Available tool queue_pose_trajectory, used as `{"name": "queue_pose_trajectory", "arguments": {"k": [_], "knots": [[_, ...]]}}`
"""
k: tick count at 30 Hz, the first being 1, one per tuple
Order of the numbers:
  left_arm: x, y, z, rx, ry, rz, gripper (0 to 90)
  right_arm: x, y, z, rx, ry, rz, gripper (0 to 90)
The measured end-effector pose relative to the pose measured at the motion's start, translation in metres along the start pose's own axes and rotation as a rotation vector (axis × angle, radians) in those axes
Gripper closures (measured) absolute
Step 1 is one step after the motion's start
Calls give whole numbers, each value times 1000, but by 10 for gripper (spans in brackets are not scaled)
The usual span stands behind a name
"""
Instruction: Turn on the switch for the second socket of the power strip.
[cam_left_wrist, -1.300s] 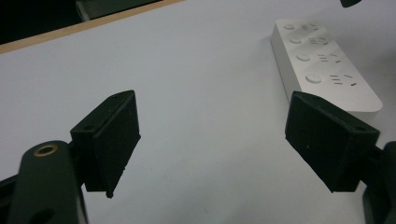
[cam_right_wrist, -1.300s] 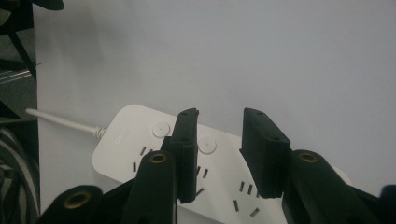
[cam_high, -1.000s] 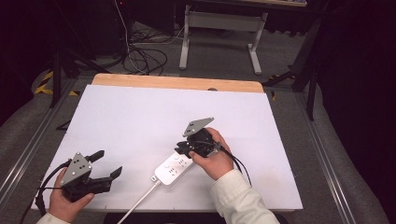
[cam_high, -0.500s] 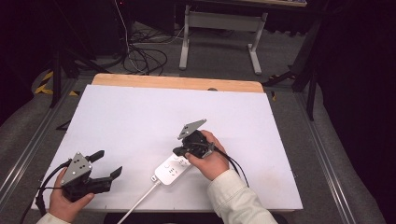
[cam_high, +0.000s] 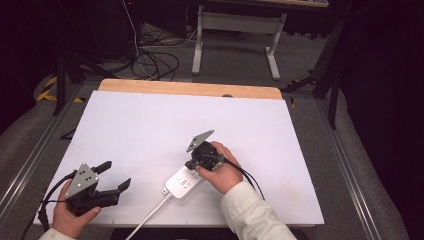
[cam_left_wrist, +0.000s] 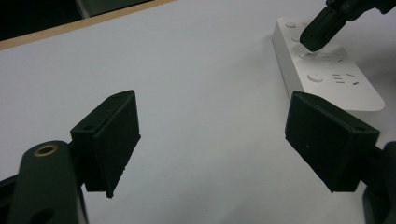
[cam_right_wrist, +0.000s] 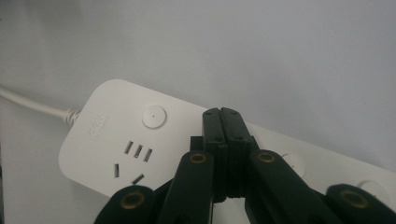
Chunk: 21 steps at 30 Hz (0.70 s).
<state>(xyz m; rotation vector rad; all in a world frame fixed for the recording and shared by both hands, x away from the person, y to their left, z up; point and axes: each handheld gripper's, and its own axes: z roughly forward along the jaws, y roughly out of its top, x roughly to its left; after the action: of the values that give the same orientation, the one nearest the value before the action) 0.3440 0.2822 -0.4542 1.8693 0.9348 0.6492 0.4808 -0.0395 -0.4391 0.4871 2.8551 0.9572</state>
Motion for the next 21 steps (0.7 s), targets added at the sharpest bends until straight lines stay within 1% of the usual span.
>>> {"name": "queue_pose_trajectory", "arguments": {"k": [1,9,14,19,21], "knots": [[0,0,0,-1,-2,-5,183,0,0,0,3,-1,0,900],[0,0,0,0,-2,-3,184,2,0,4,12,-6,-10,900],[0,0,0,2,-1,-4,184,3,0,4,15,-11,-4,900],[-1,0,1,1,-3,-7,184,3,0,4,12,-16,-10,900],[0,0,0,3,0,-1,184,4,-1,5,8,-17,-6,900]]}}
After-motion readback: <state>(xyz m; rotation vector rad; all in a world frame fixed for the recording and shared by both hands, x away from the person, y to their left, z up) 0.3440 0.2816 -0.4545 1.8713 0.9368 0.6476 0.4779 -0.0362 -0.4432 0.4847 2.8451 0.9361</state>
